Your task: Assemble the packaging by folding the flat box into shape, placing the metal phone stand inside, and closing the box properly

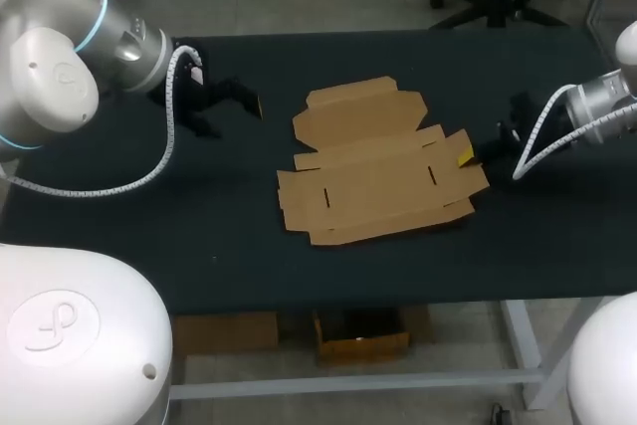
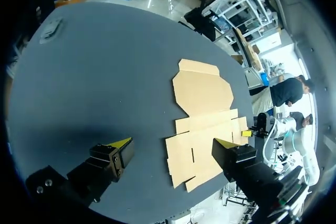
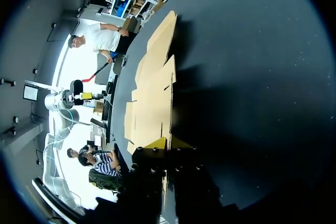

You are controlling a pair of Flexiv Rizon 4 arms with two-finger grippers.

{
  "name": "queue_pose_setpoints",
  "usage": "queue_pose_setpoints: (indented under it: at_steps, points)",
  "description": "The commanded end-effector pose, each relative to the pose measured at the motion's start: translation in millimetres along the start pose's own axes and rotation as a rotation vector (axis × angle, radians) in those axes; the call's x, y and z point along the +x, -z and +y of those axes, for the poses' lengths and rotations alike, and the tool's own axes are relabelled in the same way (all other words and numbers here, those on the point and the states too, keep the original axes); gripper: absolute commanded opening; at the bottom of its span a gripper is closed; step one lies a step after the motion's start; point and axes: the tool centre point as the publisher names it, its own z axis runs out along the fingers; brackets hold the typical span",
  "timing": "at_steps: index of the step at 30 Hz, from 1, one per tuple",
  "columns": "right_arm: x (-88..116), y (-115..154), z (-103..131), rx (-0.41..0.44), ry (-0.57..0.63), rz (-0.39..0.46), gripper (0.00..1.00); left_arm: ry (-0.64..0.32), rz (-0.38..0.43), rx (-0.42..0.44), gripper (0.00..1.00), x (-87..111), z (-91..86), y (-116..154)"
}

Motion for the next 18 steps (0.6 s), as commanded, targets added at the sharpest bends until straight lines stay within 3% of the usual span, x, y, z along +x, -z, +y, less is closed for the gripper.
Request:
queue_pose_setpoints:
  at_steps: [1,2,4,6,12,18]
  points:
    - [1.0,-4.3,-1.0,0.023,-0.014,-0.028,0.45,0.001,-0.004,0.000,1.00,0.7,1.3,0.8]
    - [-0.8,-4.9,-1.0,0.029,-0.020,-0.033,0.51,0.001,-0.003,0.000,1.00,0.5,1.4,0.7]
    - [-4.5,-4.9,-0.6,0.046,-0.034,-0.041,0.82,0.001,-0.001,0.000,1.00,0.0,1.6,0.4]
    - [-8.3,-4.5,0.6,0.065,-0.054,-0.068,0.90,0.001,0.000,-0.001,1.00,-0.5,1.8,0.0]
    - [-17.9,6.2,8.7,0.101,-0.060,-0.098,0.90,0.002,0.005,0.000,1.00,-1.1,1.7,-0.9]
    - [-21.3,11.1,22.4,0.151,-0.049,-0.122,0.79,0.002,0.004,-0.003,1.00,0.4,1.4,-4.2]
